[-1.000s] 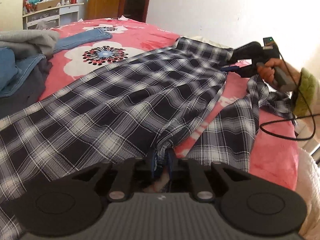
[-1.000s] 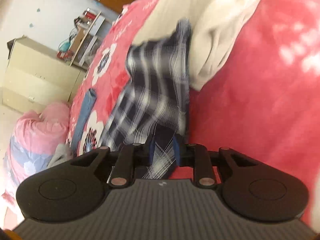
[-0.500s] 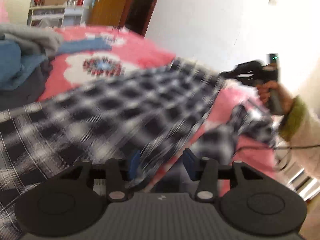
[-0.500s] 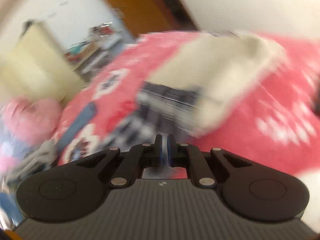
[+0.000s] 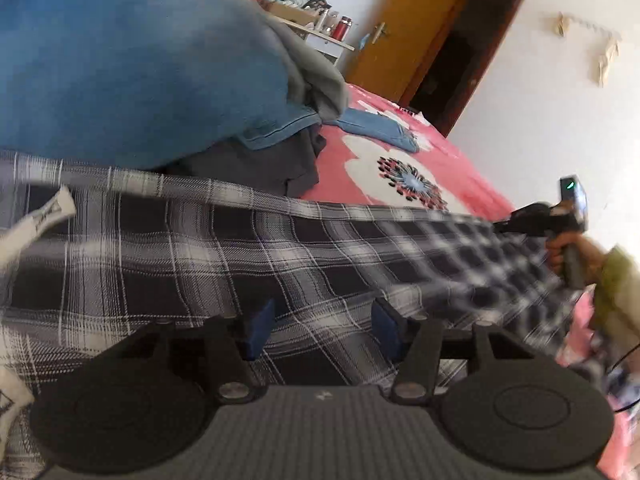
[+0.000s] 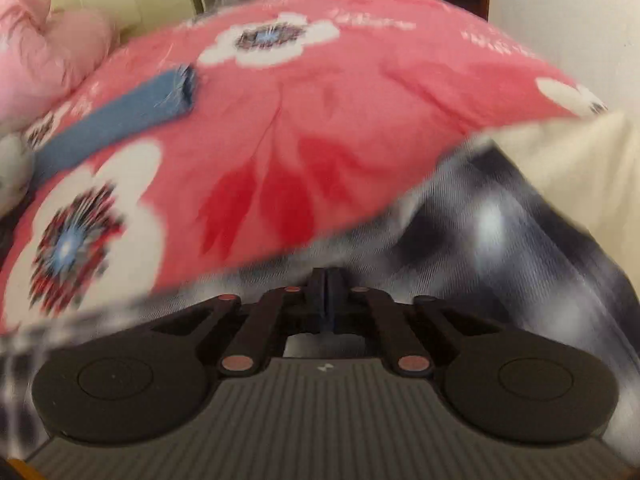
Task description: Fold clothes
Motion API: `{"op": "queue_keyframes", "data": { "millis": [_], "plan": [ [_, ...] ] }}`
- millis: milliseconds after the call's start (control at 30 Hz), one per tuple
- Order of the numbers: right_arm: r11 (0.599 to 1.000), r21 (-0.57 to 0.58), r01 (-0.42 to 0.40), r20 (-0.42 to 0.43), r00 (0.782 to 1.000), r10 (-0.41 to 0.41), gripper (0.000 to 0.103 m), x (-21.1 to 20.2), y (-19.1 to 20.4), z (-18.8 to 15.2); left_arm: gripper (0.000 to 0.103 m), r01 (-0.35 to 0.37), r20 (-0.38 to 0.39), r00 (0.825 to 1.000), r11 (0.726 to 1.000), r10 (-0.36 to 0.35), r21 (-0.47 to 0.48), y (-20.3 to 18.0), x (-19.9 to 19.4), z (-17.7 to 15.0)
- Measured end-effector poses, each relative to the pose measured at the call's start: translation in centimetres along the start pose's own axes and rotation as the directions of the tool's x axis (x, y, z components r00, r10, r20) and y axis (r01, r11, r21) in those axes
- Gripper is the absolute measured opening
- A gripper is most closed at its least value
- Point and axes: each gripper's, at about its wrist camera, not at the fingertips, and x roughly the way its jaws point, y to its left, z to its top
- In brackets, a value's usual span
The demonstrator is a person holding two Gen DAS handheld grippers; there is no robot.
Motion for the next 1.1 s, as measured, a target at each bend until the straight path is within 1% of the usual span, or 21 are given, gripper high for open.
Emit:
{"op": "queue_keyframes", "data": {
  "millis": [167,233,300,333,367,433,467,533,567,600,633,667,700,767,800,900,933,1000,1033,1067,1100],
  "plan": [
    [0.989,0.126,0.080,0.063,0.994,-0.088,0.000,1.9,-2.6,1.5,0.057,0.000,0.011,1.000,1.000,0.000,0.001,0.2,-0.2,0.1],
    [0.986,0.132,0.107,0.070,0.991,-0.117,0.000,2.5,-2.3,1.6,0.057,-0.001,0.017,1.000,1.000,0.001,0.000,0.4,-0.3,-0.1],
    [0.983,0.126,0.136,0.087,0.985,-0.147,0.000,1.6,-1.5,1.8,0.057,-0.018,0.041,0.999,1.000,0.019,-0.010,0.3,-1.1,-0.1],
    [0.981,0.123,0.150,0.098,0.982,-0.163,0.005,0.9,-1.1,1.9,0.057,-0.024,0.057,0.998,1.000,0.025,-0.017,0.2,-1.7,-0.2],
    [0.985,0.114,0.132,0.119,0.982,-0.145,0.005,-0.2,-0.6,1.9,0.059,-0.026,0.074,0.997,0.999,0.027,-0.025,0.0,-2.4,-0.2],
    [0.998,0.058,0.030,0.140,0.989,-0.038,0.005,-3.0,1.5,1.7,0.063,-0.027,0.083,0.996,0.998,0.032,-0.059,-0.1,-4.0,-0.2],
    [1.000,0.011,-0.024,0.134,0.991,0.022,0.005,-4.6,3.1,1.5,0.063,-0.038,0.082,0.996,0.996,0.044,-0.081,0.1,-4.9,-0.4],
    [0.987,-0.085,-0.133,0.087,0.986,0.141,0.005,-7.3,7.1,0.4,0.063,-0.079,0.075,0.993,0.989,0.089,-0.128,1.0,-6.8,-1.1],
    [0.970,-0.131,-0.204,0.047,0.976,0.212,0.005,-8.5,9.5,-0.3,0.063,-0.099,0.071,0.991,0.983,0.111,-0.152,1.4,-7.8,-1.5],
    [0.943,-0.172,-0.286,-0.005,0.957,0.290,0.005,-9.5,12.2,-1.1,0.063,-0.120,0.067,0.989,0.977,0.133,-0.175,1.8,-8.7,-1.9],
    [0.907,-0.212,-0.364,-0.059,0.931,0.360,0.005,-10.3,15.1,-2.2,0.063,-0.140,0.062,0.986,0.970,0.155,-0.198,2.2,-9.7,-2.3],
    [0.864,-0.248,-0.439,-0.115,0.899,0.423,0.005,-11.0,18.2,-3.3,0.063,-0.160,0.056,0.983,0.962,0.177,-0.221,2.6,-10.7,-2.7],
    [0.832,-0.274,-0.482,-0.166,0.876,0.453,0.005,-10.9,20.9,-4.6,0.063,-0.180,0.050,0.979,0.953,0.198,-0.244,3.0,-11.6,-3.1],
    [0.793,-0.311,-0.524,-0.256,0.849,0.462,0.005,-9.5,25.8,-7.1,0.063,-0.220,0.036,0.970,0.932,0.240,-0.288,3.9,-13.5,-3.9],
    [0.771,-0.327,-0.546,-0.301,0.834,0.463,0.005,-8.8,28.3,-8.3,0.063,-0.249,0.029,0.962,0.921,0.270,-0.300,4.3,-14.3,-4.2],
    [0.702,-0.366,-0.611,-0.431,0.780,0.454,0.004,-6.8,35.7,-12.1,0.062,-0.358,0.003,0.926,0.882,0.377,-0.307,5.8,-16.2,-5.2],
    [0.706,-0.353,-0.614,-0.434,0.776,0.458,0.000,-6.0,36.8,-12.4,0.062,-0.379,-0.007,0.918,0.873,0.397,-0.308,6.3,-16.8,-5.5],
    [0.753,-0.287,-0.592,-0.379,0.792,0.478,0.000,-4.1,37.1,-11.4,0.061,-0.398,-0.016,0.910,0.865,0.414,-0.307,6.8,-18.0,-6.0],
    [0.788,-0.223,-0.574,-0.352,0.801,0.484,0.000,-3.7,36.6,-10.6,0.062,-0.398,-0.016,0.911,0.865,0.413,-0.306,6.8,-18.7,-6.3],
    [0.815,-0.173,-0.553,-0.325,0.813,0.483,0.006,-4.6,35.3,-9.8,0.062,-0.389,-0.011,0.914,0.870,0.405,-0.304,6.7,-19.4,-6.5],
    [0.830,-0.153,-0.537,-0.297,0.826,0.479,0.006,-6.3,33.8,-9.2,0.063,-0.367,0.004,0.922,0.880,0.386,-0.301,6.4,-20.0,-6.8]
  ]
}}
